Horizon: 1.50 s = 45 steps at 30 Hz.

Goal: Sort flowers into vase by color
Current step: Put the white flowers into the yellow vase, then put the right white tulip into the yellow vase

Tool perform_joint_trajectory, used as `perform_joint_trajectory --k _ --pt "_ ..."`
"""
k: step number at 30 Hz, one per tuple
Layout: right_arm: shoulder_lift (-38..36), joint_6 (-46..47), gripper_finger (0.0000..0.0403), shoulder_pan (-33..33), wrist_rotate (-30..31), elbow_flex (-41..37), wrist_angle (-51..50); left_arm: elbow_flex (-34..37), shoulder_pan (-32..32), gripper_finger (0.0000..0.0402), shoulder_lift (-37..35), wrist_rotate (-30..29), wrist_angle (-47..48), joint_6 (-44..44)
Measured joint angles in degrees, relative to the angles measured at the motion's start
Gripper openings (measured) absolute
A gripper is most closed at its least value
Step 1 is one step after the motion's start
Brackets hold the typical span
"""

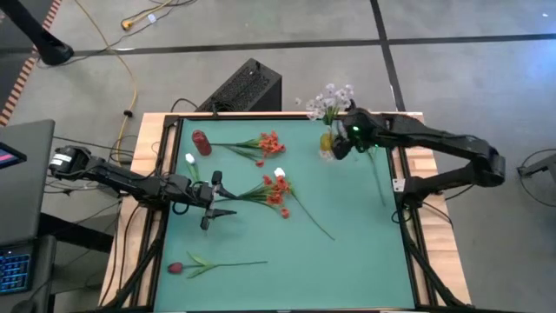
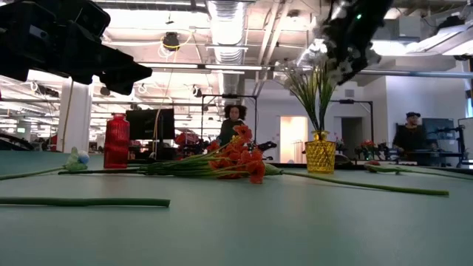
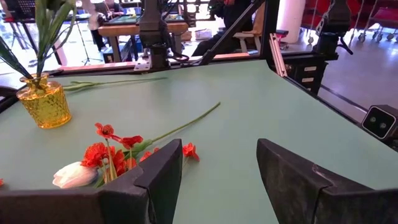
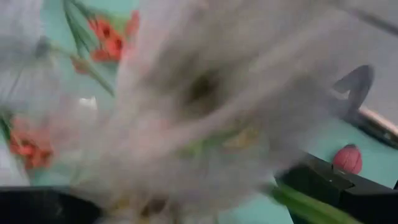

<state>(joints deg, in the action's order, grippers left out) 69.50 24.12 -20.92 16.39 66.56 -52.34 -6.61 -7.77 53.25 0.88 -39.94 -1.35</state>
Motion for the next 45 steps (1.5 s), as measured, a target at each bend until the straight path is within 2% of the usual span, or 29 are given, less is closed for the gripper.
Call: perform_joint_trajectory --k 2,6,15,24,27,31,35,41,45 --pt "2.2 -0.4 0.0302 -0.9 -1.8 1.8 -1.7 0.0 0.0 0.0196 0.0 0.0 0.0 0.0" --pt "4.9 -0.7 0.0302 -1.7 -1.5 7.5 -6.5 0.0 0.0 0.0196 0.0 0.0 0.4 -0.5" --pt "6.7 -0.6 0.0302 -5.7 -1.3 24.1 -15.7 0.0 0.0 0.0196 0.0 0.0 0.6 -0.9" --pt "6.2 -0.6 0.0301 -7.8 -1.6 35.9 -17.4 0.0 0.0 0.0196 0.0 0.0 0.6 -0.4" --pt "6.2 0.4 0.0301 -6.3 -4.3 38.9 -17.3 0.0 0.0 0.0196 0.0 0.0 0.6 -0.4" --pt "6.1 4.1 0.0301 0.9 -9.0 39.8 -16.8 0.0 0.0 0.0197 0.0 0.0 0.6 -0.5" --pt "7.8 8.7 0.0301 13.4 -8.7 39.8 -16.1 0.0 0.0 0.0197 0.0 0.0 0.6 -1.0" --pt "14.7 15.6 0.0301 31.7 -0.9 39.8 -15.6 0.0 0.0 0.0197 0.0 0.0 0.7 -0.9" --pt "21.9 20.3 0.0301 40.6 4.0 39.8 -17.6 0.0 0.0 0.0197 0.0 0.0 0.6 -0.9"
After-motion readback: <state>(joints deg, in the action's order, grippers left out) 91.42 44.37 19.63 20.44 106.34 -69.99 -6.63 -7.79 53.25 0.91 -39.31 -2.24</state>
